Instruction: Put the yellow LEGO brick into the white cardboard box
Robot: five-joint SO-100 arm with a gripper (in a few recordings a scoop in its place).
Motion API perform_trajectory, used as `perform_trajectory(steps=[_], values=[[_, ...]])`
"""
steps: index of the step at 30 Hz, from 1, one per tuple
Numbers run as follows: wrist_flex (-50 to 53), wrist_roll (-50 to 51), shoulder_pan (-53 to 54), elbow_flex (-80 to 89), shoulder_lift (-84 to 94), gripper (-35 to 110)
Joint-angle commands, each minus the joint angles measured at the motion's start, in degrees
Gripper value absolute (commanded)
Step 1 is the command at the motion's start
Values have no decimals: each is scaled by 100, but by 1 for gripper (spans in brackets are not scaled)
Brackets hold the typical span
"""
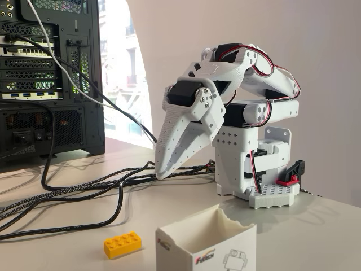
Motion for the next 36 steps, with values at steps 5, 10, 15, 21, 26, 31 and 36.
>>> perform_trajectory(steps=[5, 10, 15, 21, 26, 31, 36], values=[[0, 0, 53, 9, 79, -9], [0, 9, 53, 9, 79, -9], [0, 9, 53, 9, 79, -9], [-9, 53, 62, 9, 79, -9], [149, 149, 0, -316, 79, -9], [325, 281, -9, -870, -308, -9], [211, 308, 0, -1538, -1160, -9]])
